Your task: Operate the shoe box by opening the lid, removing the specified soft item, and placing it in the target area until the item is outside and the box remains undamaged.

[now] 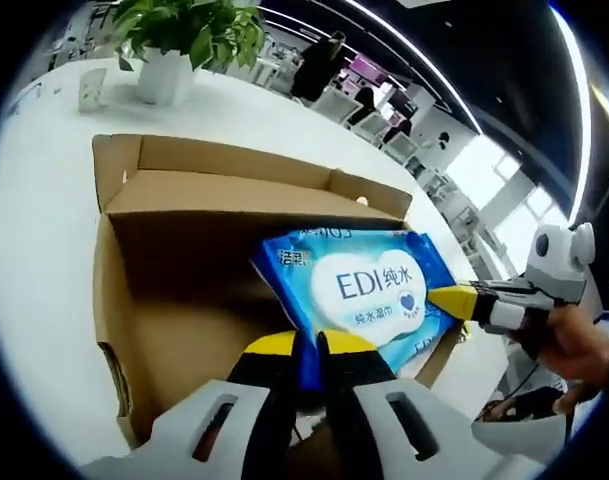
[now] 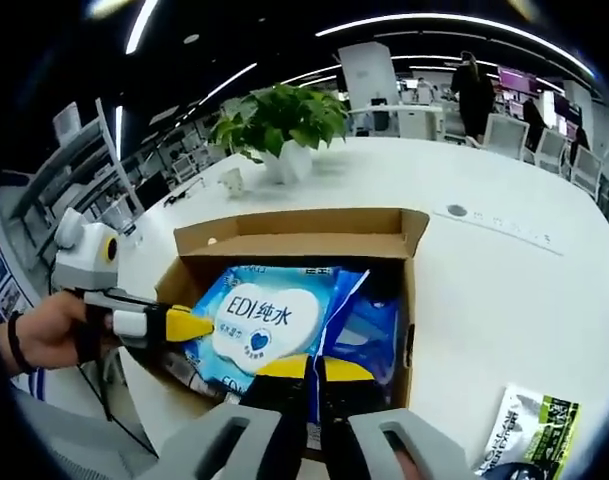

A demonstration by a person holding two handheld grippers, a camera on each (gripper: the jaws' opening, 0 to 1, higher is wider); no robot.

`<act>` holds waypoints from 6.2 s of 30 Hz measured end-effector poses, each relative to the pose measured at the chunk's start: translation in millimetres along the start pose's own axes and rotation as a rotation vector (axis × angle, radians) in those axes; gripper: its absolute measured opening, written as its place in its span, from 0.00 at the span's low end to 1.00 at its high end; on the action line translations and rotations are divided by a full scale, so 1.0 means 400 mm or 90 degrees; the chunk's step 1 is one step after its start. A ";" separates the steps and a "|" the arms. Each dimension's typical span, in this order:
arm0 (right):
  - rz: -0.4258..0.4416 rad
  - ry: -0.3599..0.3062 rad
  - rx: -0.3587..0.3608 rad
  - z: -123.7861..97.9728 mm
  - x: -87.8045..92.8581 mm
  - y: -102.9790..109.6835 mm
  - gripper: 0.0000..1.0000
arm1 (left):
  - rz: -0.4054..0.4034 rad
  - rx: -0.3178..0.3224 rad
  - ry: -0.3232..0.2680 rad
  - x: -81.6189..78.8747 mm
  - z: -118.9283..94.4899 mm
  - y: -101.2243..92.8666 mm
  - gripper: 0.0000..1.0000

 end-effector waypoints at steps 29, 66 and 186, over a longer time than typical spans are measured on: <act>0.005 -0.094 0.007 -0.105 0.007 0.061 0.00 | 0.055 0.004 -0.038 -0.027 -0.093 -0.049 0.05; 0.109 -0.162 0.079 -0.322 0.102 -0.123 0.00 | 0.162 0.095 0.007 -0.027 0.006 -0.312 0.05; 0.145 -0.071 0.120 -0.369 0.231 -0.627 0.00 | 0.192 0.079 0.147 0.106 0.407 -0.601 0.06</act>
Point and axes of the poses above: the point that each gripper's makers call its tool centre point, and the gripper's own axes: z roughly forward along the fingers, y roughly to its left, x roughly out of its underside, the point moved 5 cm from there along -z, roughly backward along the fingers, and after that the axes turned 9 degrees about z, right-handed, at the moved point
